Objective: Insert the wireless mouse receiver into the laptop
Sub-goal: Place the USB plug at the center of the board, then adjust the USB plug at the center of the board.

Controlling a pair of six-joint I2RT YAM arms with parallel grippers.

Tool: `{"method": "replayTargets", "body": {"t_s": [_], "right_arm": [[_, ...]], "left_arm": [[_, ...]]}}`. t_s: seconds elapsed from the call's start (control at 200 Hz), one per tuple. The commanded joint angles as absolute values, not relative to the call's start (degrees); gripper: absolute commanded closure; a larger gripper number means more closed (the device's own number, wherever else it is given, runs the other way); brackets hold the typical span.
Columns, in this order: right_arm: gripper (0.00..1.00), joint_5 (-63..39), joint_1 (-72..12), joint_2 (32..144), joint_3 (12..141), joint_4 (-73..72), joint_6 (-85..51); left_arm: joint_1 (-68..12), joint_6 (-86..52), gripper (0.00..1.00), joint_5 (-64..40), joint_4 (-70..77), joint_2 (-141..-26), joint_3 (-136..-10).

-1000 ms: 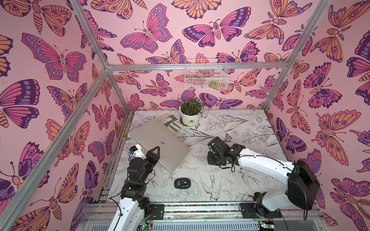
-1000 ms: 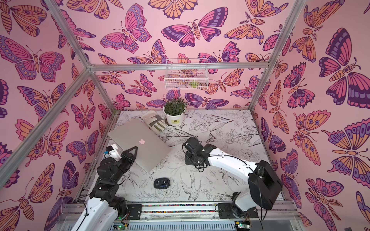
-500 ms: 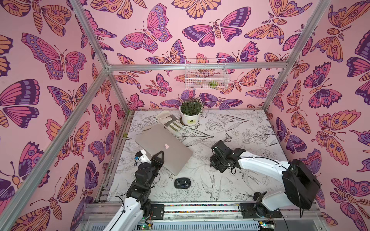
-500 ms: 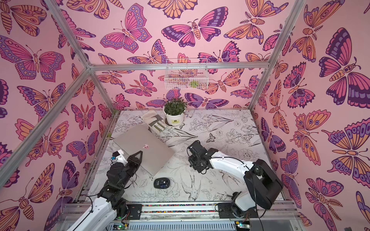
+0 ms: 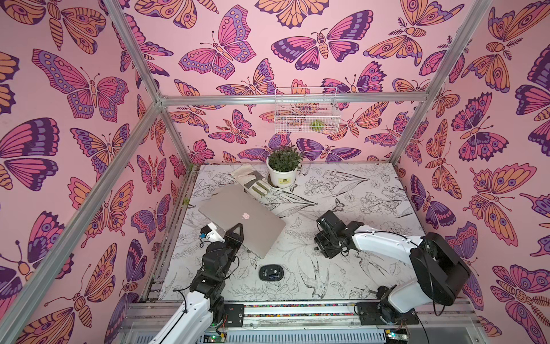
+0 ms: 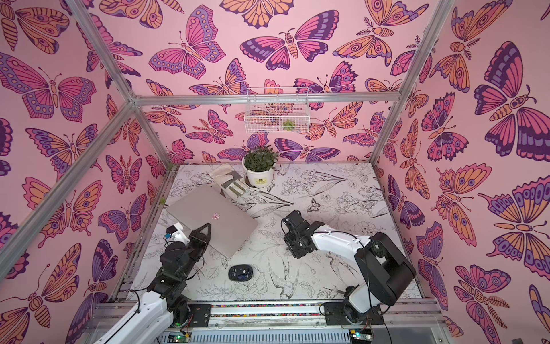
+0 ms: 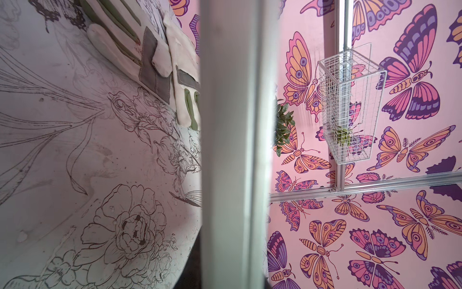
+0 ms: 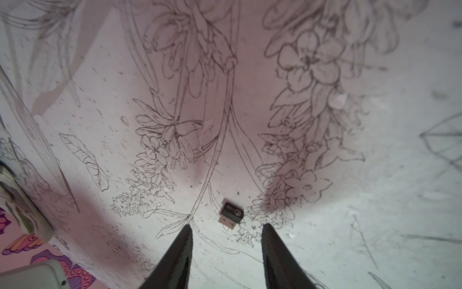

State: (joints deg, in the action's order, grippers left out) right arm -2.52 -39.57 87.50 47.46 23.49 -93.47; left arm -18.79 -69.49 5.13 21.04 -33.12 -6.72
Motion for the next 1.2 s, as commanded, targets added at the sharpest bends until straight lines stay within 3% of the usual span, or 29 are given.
{"method": "replayTargets", "body": {"t_s": [0.0,0.18,0.3,0.386,0.476,0.616,0.731,0.966,1.197], "right_arm": [[0.53,-0.9,-38.7,84.2,53.2,29.5,-77.8],[0.55,-7.1,-38.7,84.8,67.5,42.5,-28.6],[0.56,-11.1,-38.7,87.0,74.8,52.7,-10.5],[0.55,-19.3,-35.3,87.6,76.5,50.5,-13.2],[0.49,-31.9,-31.8,81.2,66.2,30.5,-28.7],[0.32,-32.5,-32.0,72.1,51.9,6.3,-48.4],[0.28,-32.3,-32.3,71.2,50.0,5.3,-50.5],[0.38,-22.3,-32.4,78.5,69.6,45.3,-7.6],[0.39,-10.3,-35.5,82.9,72.6,54.0,32.9]], "left_arm": [[-19.0,-68.0,1.0,0.8,28.8,-31.7,-10.8],[-18.9,-65.0,1.0,-6.6,20.6,-31.6,-15.4],[-18.7,-63.6,1.0,-7.2,18.0,-30.5,-16.7],[-18.6,-63.7,1.0,-7.8,18.4,-30.6,-17.1],[-18.6,-66.4,1.0,-7.2,20.5,-30.1,-16.8],[-18.9,-72.5,1.0,-1.0,27.3,-28.0,-13.3],[-19.0,-74.6,1.0,3.3,30.7,-27.6,-11.8],[-18.9,-79.8,1.0,5.7,19.8,-26.1,-14.0],[-18.9,-81.7,1.0,8.9,16.5,-23.2,-12.8]]}}
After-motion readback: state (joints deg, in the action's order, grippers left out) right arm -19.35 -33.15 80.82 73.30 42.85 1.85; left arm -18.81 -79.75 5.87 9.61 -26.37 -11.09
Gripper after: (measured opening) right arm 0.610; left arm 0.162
